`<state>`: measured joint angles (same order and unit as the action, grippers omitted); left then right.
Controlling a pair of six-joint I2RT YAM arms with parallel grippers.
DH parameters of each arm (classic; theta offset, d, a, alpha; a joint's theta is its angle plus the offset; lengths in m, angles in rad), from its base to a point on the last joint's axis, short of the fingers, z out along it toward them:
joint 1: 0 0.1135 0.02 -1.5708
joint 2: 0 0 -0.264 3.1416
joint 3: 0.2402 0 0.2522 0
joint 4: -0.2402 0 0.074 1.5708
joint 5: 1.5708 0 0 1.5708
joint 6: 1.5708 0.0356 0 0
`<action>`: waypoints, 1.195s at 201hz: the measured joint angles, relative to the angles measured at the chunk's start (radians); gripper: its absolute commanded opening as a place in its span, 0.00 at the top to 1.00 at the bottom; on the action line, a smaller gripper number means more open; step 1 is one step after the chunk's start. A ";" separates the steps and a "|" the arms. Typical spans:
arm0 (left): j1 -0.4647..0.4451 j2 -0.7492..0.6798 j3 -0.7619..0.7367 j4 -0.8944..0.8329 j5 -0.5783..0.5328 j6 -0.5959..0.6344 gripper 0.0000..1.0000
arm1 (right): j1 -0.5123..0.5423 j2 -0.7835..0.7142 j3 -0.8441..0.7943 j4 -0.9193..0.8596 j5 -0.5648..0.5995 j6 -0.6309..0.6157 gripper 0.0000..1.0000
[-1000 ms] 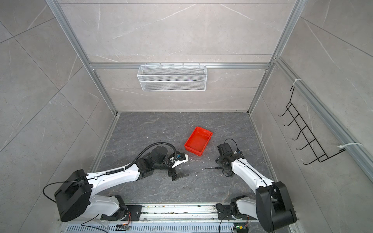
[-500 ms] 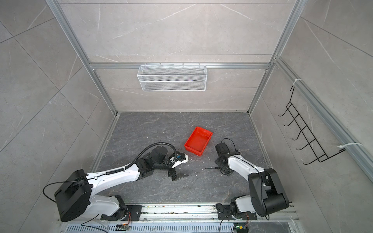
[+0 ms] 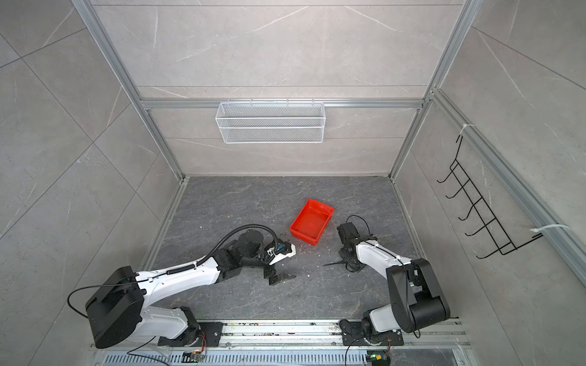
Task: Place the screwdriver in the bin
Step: 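Lift the screwdriver with the right gripper off the table, then carry the screwdriver with the right gripper over the red bin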
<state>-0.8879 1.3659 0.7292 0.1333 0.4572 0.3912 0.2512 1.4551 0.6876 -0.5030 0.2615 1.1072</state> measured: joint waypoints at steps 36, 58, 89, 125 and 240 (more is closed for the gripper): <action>0.000 0.000 0.010 -0.006 0.001 0.003 0.00 | 0.000 0.005 0.003 0.007 -0.002 0.005 0.86; 0.000 0.000 0.010 -0.006 0.001 0.003 0.00 | 0.000 0.005 0.004 0.007 -0.003 0.000 0.90; 0.000 0.000 0.010 -0.003 0.000 0.003 0.00 | 0.000 0.005 0.004 0.006 -0.003 -0.002 0.91; 0.000 0.000 0.008 0.018 -0.006 -0.002 0.00 | 0.001 -0.008 0.004 0.001 -0.009 -0.021 0.93; 0.098 -0.134 -0.085 0.089 -0.060 -0.078 0.00 | 0.126 -0.167 0.280 -0.175 0.069 -0.156 0.99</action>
<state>-0.7895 1.2324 0.6445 0.2226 0.3977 0.3130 0.3767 1.2881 0.9676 -0.6781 0.3309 0.9508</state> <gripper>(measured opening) 0.999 0.215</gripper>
